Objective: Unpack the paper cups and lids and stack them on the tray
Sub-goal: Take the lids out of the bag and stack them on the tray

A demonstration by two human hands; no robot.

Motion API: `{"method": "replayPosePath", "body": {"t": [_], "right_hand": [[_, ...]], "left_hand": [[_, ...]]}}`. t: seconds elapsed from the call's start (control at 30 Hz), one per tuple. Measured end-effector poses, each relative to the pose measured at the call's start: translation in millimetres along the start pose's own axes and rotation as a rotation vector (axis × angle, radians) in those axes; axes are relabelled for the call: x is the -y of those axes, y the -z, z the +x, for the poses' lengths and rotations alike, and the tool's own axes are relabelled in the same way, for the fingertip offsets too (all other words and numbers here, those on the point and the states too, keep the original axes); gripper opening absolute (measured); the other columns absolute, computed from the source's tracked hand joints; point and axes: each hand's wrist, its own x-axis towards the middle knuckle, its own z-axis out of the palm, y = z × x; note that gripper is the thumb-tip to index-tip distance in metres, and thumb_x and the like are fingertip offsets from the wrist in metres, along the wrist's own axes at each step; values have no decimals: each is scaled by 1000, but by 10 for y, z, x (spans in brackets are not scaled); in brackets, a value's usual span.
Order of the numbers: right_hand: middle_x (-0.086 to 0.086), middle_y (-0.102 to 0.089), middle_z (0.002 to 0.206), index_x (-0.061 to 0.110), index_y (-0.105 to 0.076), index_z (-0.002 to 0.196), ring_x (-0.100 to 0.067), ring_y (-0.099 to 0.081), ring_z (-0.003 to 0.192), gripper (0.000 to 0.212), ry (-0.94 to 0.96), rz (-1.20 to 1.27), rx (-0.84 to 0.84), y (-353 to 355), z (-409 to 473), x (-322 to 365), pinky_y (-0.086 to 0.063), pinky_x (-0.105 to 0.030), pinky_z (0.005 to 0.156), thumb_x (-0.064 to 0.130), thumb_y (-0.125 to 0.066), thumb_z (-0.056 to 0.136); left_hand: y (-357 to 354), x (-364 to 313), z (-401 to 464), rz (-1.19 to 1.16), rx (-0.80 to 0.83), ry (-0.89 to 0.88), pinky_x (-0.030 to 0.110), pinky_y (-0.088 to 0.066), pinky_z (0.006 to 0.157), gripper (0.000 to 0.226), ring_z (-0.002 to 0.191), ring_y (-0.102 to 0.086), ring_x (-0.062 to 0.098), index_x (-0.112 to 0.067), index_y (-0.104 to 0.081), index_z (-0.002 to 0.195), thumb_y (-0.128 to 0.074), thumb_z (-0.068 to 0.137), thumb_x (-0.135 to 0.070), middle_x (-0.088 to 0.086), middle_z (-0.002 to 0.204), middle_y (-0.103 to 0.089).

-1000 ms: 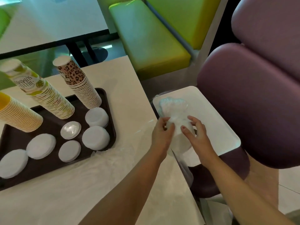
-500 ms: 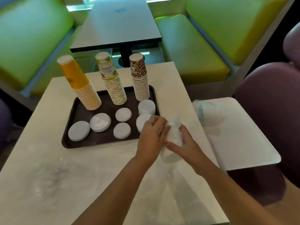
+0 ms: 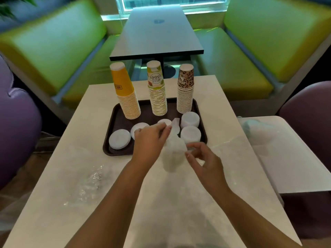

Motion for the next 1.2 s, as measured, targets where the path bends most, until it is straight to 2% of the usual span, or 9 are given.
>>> {"method": "replayPosePath", "body": {"t": [0.23, 0.37, 0.47, 0.53, 0.67, 0.8, 0.87, 0.97, 1.2], "right_hand": [[13, -43, 136, 38, -37, 132, -2, -41, 122, 63, 78, -182, 51, -281, 236, 164, -40, -17, 95, 41, -69, 78], [24, -55, 102, 33, -42, 132, 12, -56, 86, 59, 3, -101, 171, -433, 267, 238, -43, -1, 69, 27, -71, 81], [18, -58, 78, 23, -61, 97, 4, -56, 73, 18, 61, -125, 92, -547, 208, 280, -43, -4, 62, 14, -70, 83], [15, -59, 74, 24, -59, 83, 1, -55, 69, 18, 45, -97, 56, -593, 182, 285, -43, -5, 60, 10, -69, 84], [2, -57, 71, 18, -55, 77, -5, -52, 61, 23, -10, -106, 68, -583, 201, 256, -42, -8, 56, -2, -64, 82], [-1, -56, 72, 20, -54, 79, -15, -60, 64, 21, -84, -65, 237, -512, 266, 257, -46, -16, 59, 2, -61, 86], [4, -59, 80, 20, -56, 89, -10, -63, 73, 6, -143, 65, 339, -486, 300, 307, -49, -16, 67, 17, -62, 90], [7, -62, 93, 21, -57, 102, -8, -62, 90, 22, -207, 124, 415, -509, 329, 370, -51, -21, 78, 37, -61, 88], [-9, -69, 91, 7, -64, 102, -17, -67, 86, 12, -336, 446, 364, -414, 410, 327, -56, -27, 81, 10, -57, 93]], "left_hand": [[243, 221, -28, -97, 102, -86, 41, -42, 81, 23, 60, -48, 8, -23, -55, 76, -49, 97, -29, -10, 60, -47], [322, 346, -5, -108, 228, -105, 30, -41, 80, 24, 71, -56, 12, -14, -65, 88, -48, 97, -30, 0, 72, -59], [359, 449, 22, -141, 223, -90, 16, -37, 66, 16, 74, -55, 11, -23, -60, 86, -49, 97, -27, -5, 75, -58], [378, 477, 38, -133, 192, -75, 11, -34, 61, 15, 71, -53, 9, -23, -58, 87, -48, 98, -25, -6, 75, -56], [392, 465, 36, -302, 138, 205, 7, -38, 64, 24, 74, -49, 6, -16, -61, 93, -39, 101, -23, -2, 87, -54], [376, 420, -66, -732, 171, 552, 34, -50, 82, 24, 87, -56, 19, -25, -57, 82, -42, 100, -30, 9, 94, -60], [334, 355, -145, -794, 214, 548, 32, -50, 80, 22, 88, -58, 20, -21, -61, 86, -45, 99, -30, 13, 94, -62], [201, 244, -261, -863, 278, 525, 24, -49, 76, 22, 91, -62, 11, -21, -65, 90, -46, 99, -28, -1, 92, -69], [54, 248, -434, -1070, 119, 455, 24, -54, 78, 27, 105, -62, 12, -27, -56, 114, -62, 87, -24, -4, 115, -63]]}}
